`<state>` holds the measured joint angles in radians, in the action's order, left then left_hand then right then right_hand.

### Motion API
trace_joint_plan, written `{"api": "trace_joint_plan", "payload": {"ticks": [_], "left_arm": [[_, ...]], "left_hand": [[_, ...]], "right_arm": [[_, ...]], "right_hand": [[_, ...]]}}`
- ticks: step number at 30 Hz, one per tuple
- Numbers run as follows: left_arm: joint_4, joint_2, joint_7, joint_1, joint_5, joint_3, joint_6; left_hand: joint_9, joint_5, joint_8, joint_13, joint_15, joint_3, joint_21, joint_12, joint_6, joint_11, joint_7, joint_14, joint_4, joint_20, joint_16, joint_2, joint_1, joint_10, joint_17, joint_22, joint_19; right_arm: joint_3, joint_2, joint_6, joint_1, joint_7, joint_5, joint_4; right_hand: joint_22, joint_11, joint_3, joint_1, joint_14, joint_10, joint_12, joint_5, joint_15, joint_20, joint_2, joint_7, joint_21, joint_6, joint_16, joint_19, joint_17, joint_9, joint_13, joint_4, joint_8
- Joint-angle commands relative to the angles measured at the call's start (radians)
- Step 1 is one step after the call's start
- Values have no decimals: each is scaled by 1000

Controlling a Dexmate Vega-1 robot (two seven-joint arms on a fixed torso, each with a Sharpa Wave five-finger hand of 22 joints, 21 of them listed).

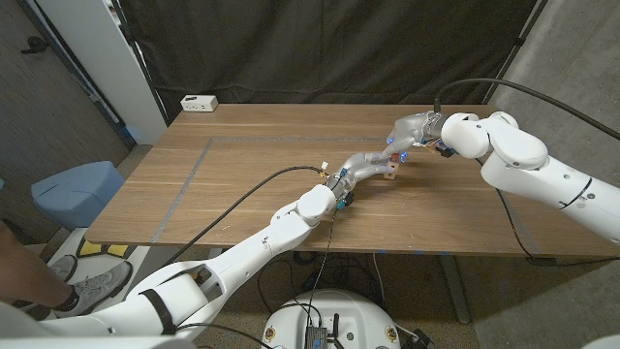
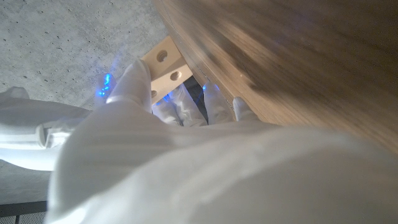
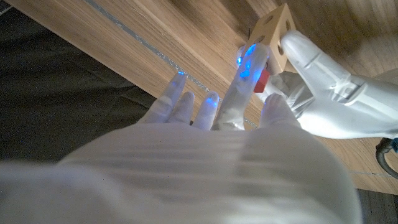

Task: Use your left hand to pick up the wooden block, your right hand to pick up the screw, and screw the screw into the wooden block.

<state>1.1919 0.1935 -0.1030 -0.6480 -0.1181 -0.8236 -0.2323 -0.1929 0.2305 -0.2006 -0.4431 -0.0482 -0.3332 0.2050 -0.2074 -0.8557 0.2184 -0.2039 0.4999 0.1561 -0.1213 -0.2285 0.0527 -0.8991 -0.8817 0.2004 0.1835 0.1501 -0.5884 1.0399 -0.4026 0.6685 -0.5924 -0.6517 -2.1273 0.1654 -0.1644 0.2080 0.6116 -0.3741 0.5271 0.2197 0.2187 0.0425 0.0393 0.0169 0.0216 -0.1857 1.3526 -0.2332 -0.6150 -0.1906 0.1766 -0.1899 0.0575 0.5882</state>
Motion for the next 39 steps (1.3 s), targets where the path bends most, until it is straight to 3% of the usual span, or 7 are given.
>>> {"api": "trace_joint_plan", "payload": {"ticks": [1, 14, 21, 27, 39], "left_arm": [[2, 3, 3, -1, -1, 2, -6], [-4, 2, -9, -1, 5, 7, -20], [-7, 1, -24, -5, 7, 13, -29], [-11, 1, -34, -5, 12, 17, -40], [-6, 2, -49, -1, 17, 28, -53]], "left_hand": [[-3, 7, -10, -3, -63, -12, 9, -6, -42, -2, 23, 6, -5, -1, 3, 29, 20, -9, 0, 5, 8], [-3, 7, -13, -3, -65, -12, 8, -7, -48, -2, 22, 7, -3, -2, 1, 28, 18, -12, 0, 5, 6], [-3, 7, -13, -3, -66, -12, 8, -7, -48, -2, 21, 8, -3, -2, 1, 28, 17, -13, 0, 5, 7], [-3, 6, -14, -3, -67, -10, 7, -7, -52, -2, 23, 9, -4, 0, 0, 26, 21, -13, 1, 5, 5], [-3, 6, -14, -3, -66, -10, 7, -8, -52, -2, 21, 10, -4, 0, 0, 26, 21, -16, 1, 5, 4]], "right_arm": [[10, -3, -17, 15, 22, -11, -14], [59, 16, -124, 57, 43, 2, -78], [101, 23, -178, 101, 109, 48, -98], [111, 29, -208, 115, 149, 84, -107], [128, 29, -247, 130, 241, 175, -105]], "right_hand": [[2, 4, -10, -16, -11, 16, 5, 9, 83, 2, -5, 0, -7, 10, -2, -9, -1, 3, 1, -1, -2], [2, 15, -39, -58, -12, 16, -9, 13, 65, -9, -39, 5, -2, -51, 10, -3, 1, 3, 1, -10, -47], [2, 19, -41, -60, -21, 22, -12, 19, 65, -39, -40, 17, 1, -86, 12, 4, 3, 5, 1, -9, -70], [3, 38, -40, -63, -34, 20, -19, 26, 64, -59, -35, 24, -1, -167, 16, 3, 3, 9, 0, -8, -113], [3, 68, -41, -67, -39, 8, -27, 31, 54, -74, -32, 29, -3, -277, 23, -1, 2, 15, -3, -5, -168]]}}
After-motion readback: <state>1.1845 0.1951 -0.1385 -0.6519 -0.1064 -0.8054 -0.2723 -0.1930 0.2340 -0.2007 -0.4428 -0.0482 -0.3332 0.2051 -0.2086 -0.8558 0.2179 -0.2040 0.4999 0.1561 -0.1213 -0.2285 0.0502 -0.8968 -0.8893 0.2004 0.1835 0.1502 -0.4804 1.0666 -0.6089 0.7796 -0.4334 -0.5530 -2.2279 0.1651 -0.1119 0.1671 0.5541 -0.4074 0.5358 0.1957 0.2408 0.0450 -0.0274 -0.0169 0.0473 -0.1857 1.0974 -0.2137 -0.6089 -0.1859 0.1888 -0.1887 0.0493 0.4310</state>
